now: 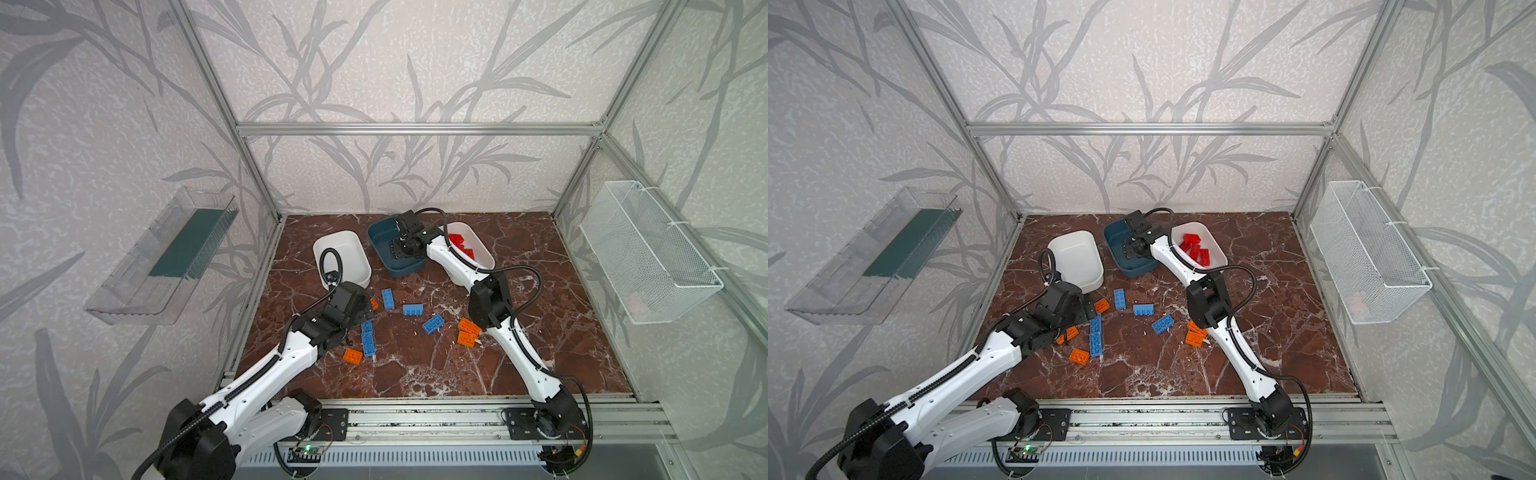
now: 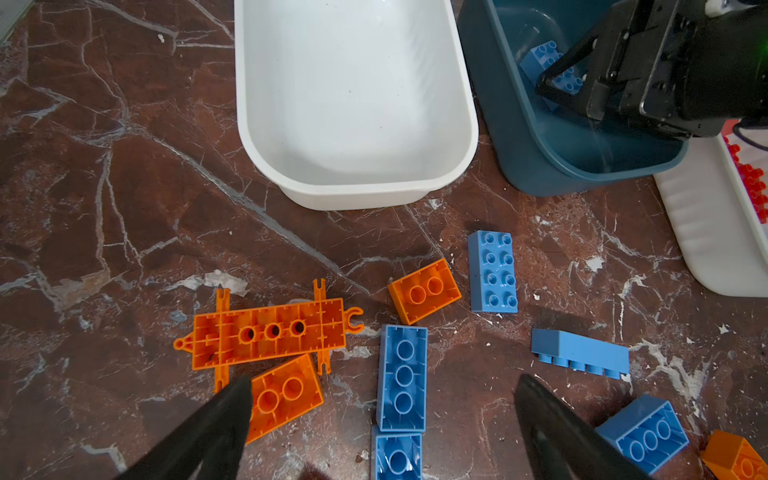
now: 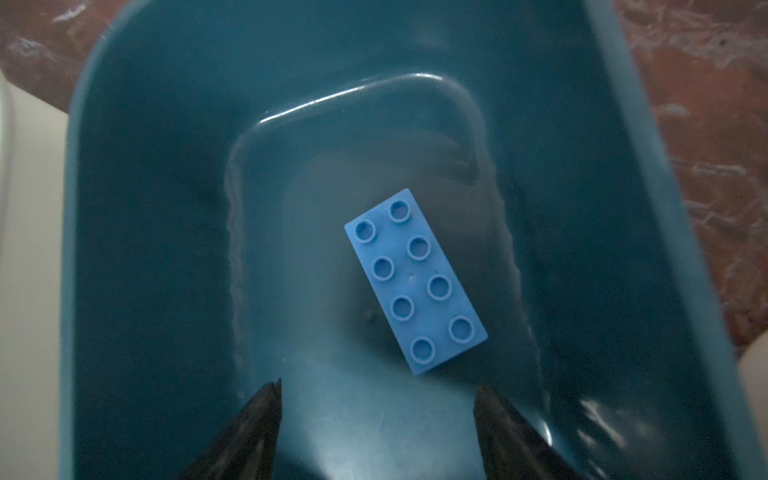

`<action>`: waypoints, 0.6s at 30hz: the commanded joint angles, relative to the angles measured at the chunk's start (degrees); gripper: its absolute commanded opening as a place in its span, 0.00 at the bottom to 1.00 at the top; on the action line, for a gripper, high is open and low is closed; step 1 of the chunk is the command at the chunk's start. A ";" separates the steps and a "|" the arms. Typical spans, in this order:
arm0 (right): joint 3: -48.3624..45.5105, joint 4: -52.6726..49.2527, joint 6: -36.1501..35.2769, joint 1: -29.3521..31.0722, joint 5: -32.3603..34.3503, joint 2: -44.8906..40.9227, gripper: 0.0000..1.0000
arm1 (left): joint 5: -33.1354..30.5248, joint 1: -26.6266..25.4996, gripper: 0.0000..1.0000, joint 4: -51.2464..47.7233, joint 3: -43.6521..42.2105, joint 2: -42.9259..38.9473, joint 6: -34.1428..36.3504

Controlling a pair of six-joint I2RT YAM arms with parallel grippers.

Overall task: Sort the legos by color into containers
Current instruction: 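Grasp a blue brick with the right gripper, carry it into the teal tub, release, then lower the right gripper onto a blue brick lying on its side and grasp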

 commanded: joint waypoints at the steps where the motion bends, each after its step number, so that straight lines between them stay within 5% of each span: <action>1: 0.61 -2.59 -1.43 -0.13 1.35 -4.50 0.69 | -1.03 0.26 0.97 -0.06 0.78 -1.67 -0.33; 8: -3.25 -7.10 -2.49 -0.04 0.95 -8.57 0.66 | -0.95 0.26 0.97 -1.08 -0.90 -6.21 -0.97; 18: -20.64 -5.00 -2.50 1.68 1.45 -19.24 0.62 | -0.51 0.31 0.97 -3.52 -3.16 -12.72 -1.75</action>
